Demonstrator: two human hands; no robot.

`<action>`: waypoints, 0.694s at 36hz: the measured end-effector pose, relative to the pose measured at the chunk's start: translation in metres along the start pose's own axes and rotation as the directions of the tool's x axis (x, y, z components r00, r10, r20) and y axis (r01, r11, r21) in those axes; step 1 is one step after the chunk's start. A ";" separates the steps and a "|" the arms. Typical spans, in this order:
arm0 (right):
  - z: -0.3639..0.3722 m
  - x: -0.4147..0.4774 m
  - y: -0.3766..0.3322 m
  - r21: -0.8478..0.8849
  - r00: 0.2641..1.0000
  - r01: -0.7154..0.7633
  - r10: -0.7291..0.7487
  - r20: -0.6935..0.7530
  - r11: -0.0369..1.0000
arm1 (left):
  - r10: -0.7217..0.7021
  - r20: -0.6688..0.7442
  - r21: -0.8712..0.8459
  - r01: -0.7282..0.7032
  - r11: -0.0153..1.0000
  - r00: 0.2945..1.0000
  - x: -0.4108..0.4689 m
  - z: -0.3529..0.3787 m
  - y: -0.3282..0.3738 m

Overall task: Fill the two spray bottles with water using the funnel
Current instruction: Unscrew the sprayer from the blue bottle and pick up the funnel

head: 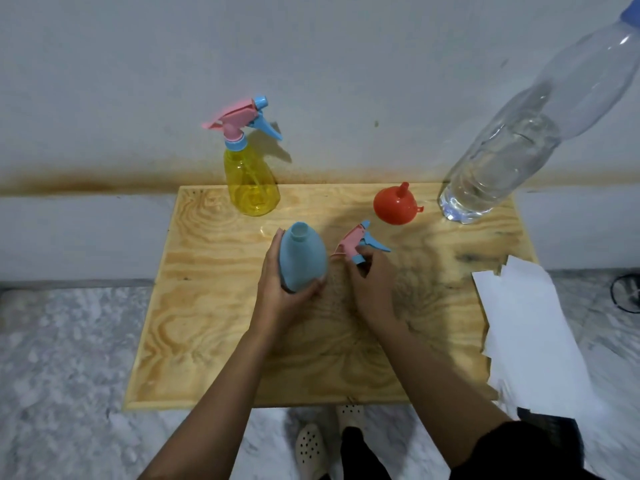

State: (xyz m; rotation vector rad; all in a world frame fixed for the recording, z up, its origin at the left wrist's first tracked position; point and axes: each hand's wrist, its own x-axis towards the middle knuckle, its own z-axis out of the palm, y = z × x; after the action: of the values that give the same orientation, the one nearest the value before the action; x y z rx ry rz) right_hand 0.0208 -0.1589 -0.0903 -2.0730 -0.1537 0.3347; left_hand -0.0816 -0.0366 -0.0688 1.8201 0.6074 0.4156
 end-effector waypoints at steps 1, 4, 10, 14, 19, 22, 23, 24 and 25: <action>0.002 0.000 0.001 -0.019 1.000 0.008 -0.008 -0.008 1.000 | 0.003 -0.006 0.001 -0.003 1.000 1.000 -0.001 0.000 -0.002; 0.002 -0.001 0.000 -0.041 1.000 0.024 -0.024 -0.003 0.999 | 0.001 -0.032 0.013 -0.001 1.000 0.999 -0.002 0.001 -0.007; -0.019 0.002 -0.007 0.034 0.975 0.089 -0.080 -0.209 0.995 | 0.028 -0.040 0.047 -0.026 0.999 0.999 -0.001 0.002 -0.013; -0.043 0.034 -0.012 0.025 0.928 0.156 -0.138 -0.347 0.987 | 0.018 -0.032 0.054 -0.017 0.998 0.999 0.001 0.003 -0.016; -0.061 0.094 -0.009 -0.123 0.974 0.056 -0.081 -0.212 0.991 | -0.017 -0.018 0.011 0.017 1.000 1.000 0.002 0.004 -0.021; -0.065 0.117 -0.005 -0.227 0.991 0.076 -0.099 -0.093 0.971 | 0.002 -0.032 0.013 -0.002 1.000 0.999 0.001 0.006 -0.021; -0.064 0.123 -0.003 -0.251 0.992 0.091 -0.109 -0.059 0.964 | 0.005 -0.037 0.010 -0.005 1.000 0.999 0.001 0.007 -0.021; -0.063 0.128 0.000 -0.264 0.993 0.103 -0.114 -0.026 0.959 | 0.007 -0.039 0.005 -0.007 1.000 0.999 0.002 0.007 -0.021; -0.062 0.132 0.002 -0.276 0.993 0.117 -0.120 0.004 0.954 | 0.006 -0.039 0.000 -0.006 1.000 0.999 0.002 0.007 -0.022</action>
State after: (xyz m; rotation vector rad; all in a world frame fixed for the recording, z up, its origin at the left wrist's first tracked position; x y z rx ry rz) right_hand 0.1649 -0.1791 -0.0862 -2.3290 -0.3321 0.2359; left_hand -0.0806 -0.0352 -0.0914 1.8179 0.6283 0.4562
